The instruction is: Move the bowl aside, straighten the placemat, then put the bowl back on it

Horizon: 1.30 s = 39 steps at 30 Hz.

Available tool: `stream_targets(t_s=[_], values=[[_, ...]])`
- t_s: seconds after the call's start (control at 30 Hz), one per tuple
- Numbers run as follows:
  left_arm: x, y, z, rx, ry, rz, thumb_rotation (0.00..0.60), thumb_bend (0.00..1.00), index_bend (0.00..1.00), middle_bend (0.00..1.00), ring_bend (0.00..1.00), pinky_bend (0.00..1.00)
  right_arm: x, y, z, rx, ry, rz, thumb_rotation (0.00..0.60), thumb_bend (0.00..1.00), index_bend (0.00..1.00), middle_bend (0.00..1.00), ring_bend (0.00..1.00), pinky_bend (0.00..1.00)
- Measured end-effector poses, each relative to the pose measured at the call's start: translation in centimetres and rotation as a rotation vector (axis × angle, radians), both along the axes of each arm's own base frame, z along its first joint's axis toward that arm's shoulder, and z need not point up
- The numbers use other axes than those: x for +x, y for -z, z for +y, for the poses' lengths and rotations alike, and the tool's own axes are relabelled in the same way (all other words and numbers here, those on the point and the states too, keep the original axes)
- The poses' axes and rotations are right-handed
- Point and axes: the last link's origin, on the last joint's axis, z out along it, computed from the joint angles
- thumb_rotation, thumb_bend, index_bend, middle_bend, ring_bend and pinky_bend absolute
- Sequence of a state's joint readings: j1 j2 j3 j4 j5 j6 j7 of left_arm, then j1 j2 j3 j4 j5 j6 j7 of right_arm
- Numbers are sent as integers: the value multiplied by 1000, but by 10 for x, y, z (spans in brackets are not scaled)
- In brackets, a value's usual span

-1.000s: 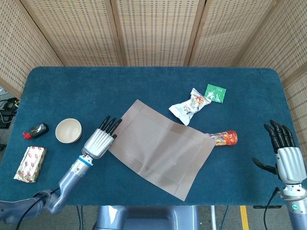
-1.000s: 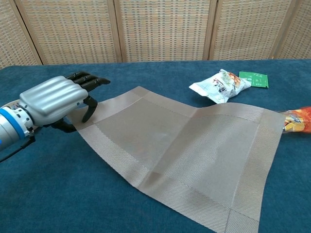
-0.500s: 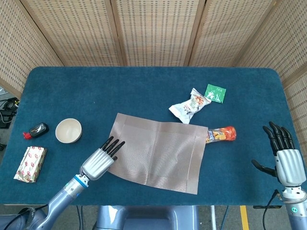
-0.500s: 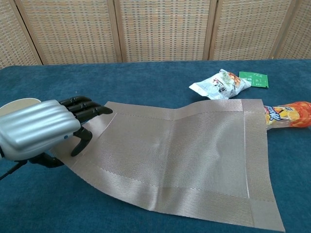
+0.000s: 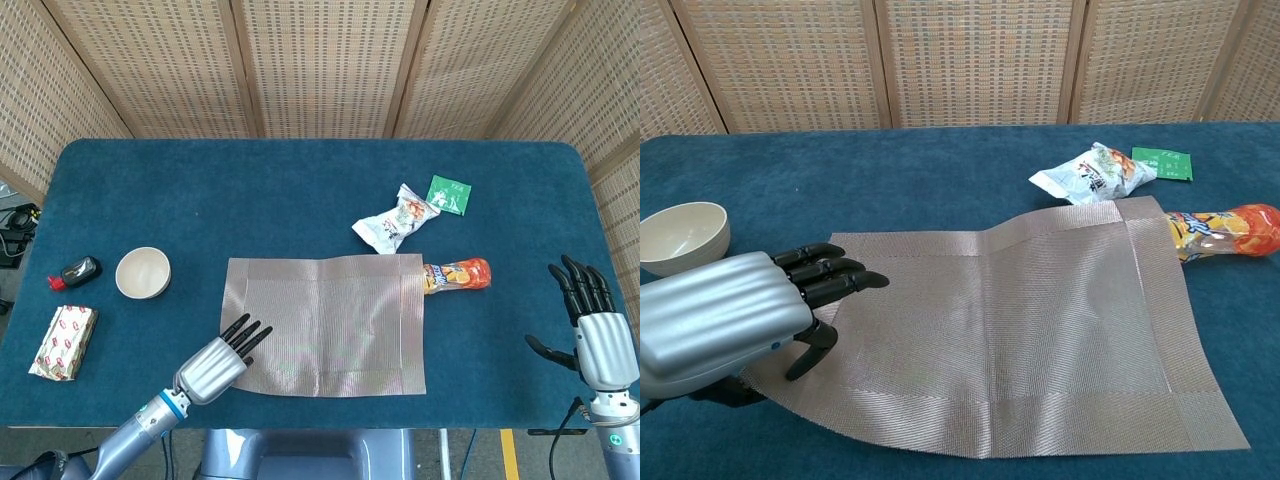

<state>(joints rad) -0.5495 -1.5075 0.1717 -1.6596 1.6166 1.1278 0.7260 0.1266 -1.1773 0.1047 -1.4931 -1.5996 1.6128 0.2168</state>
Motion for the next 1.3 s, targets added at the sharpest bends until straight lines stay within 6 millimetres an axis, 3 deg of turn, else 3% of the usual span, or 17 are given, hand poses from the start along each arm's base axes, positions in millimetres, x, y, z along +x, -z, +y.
stream_targets(t_s=[0.1,0.17,0.23,0.33,0.57,0.83,1.13,1.3], values=[[-1,0,-1,3,3,5,600,519,633,0,0,0,0,0,0,1,1,1,600,177,0,0,0,0],[-2,-1,-1,7,0,7,600,439,474,0,0,0,0,0,0,2,2,2,600,177,0,0,0,0],[-5,-3,-1,11,-4,10,600,273,217,0,0,0,-1,0,0,3,2,4,600,177,0,0,0,0],[-7,-5,-1,11,-13,7,600,184,57,0,0,0,0,1,0,3,1,4,600,177,0,0,0,0],[-9,-18,-4,20,-39,-47,600,168,4,0,0,0,0,1,2,1,-5,7,600,177,0,0,0,0],[-24,-58,-7,86,-94,-133,600,138,1,0,0,0,2,3,4,9,-13,17,600,177,0,0,0,0],[-63,-102,11,228,-253,-165,600,90,29,0,0,0,5,9,7,29,-23,39,600,177,0,0,0,0],[-90,-123,24,311,-302,-141,600,1,83,0,0,0,6,13,8,38,-24,50,600,177,0,0,0,0]])
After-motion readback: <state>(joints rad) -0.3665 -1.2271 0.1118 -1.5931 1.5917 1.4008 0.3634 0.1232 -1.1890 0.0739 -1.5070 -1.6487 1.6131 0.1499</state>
